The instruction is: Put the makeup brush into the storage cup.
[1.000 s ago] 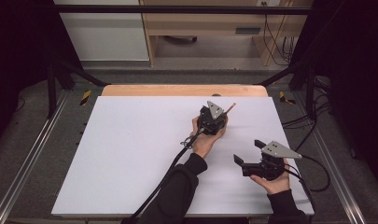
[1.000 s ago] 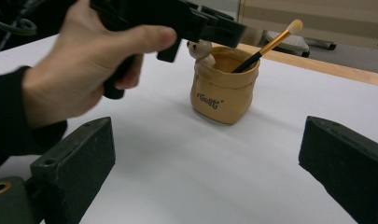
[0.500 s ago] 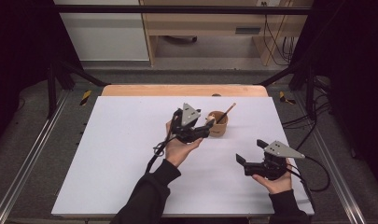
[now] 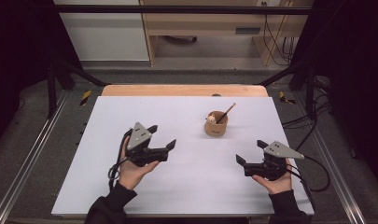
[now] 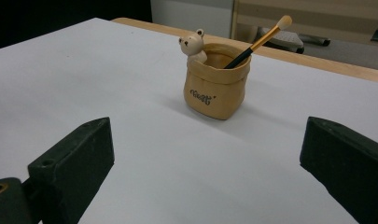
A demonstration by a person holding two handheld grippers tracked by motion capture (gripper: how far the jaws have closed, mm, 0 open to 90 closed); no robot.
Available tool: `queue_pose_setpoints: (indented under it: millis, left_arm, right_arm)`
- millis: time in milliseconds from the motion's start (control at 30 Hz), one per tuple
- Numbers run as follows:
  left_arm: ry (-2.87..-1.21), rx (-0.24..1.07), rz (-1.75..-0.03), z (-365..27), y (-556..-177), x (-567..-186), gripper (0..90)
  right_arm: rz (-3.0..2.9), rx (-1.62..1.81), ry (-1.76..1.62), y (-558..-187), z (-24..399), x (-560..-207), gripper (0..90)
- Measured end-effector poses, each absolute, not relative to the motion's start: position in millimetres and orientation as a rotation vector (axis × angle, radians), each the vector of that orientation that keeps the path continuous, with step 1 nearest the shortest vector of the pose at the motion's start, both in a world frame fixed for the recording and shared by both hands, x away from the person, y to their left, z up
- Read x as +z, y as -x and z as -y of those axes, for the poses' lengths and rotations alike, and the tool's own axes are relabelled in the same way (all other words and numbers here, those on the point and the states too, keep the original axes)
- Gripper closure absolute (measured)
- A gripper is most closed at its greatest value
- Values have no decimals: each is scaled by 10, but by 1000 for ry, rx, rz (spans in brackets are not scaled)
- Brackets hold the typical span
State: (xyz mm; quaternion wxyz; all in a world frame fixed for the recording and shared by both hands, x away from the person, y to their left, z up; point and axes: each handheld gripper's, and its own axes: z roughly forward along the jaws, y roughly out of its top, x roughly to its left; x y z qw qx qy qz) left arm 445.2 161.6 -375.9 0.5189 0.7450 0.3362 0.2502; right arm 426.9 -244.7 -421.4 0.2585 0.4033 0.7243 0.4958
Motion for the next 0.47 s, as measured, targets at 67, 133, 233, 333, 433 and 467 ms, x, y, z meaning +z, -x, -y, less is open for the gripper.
queue_pose_setpoints:
  millis: [67, 133, 233, 333, 433, 467]
  left_arm:
    - [-1774, 608, -843, -1798, -4395, -3819, 160]
    - [-1767, 611, -876, -1925, -4359, -3869, 147]
    - [-1755, 623, -927, -2116, -4303, -3971, 133]
    - [-1749, 628, -963, -2235, -4274, -4063, 123]
    - [-1763, 641, -996, -2333, -4273, -4114, 110]
    - [-1754, 642, -1002, -2367, -4264, -4122, 109]
  right_arm:
    - [-1964, 1345, -1093, -4267, 2450, -4215, 31]
    - [-1964, 1344, -1098, -4260, 2448, -4219, 30]
    - [-1966, 1343, -1093, -4255, 2449, -4227, 29]
    - [-1961, 1343, -1104, -4247, 2455, -4236, 29]
    - [-1960, 1346, -1105, -4246, 2460, -4241, 29]
    - [-1958, 1344, -1104, -4246, 2464, -4243, 29]
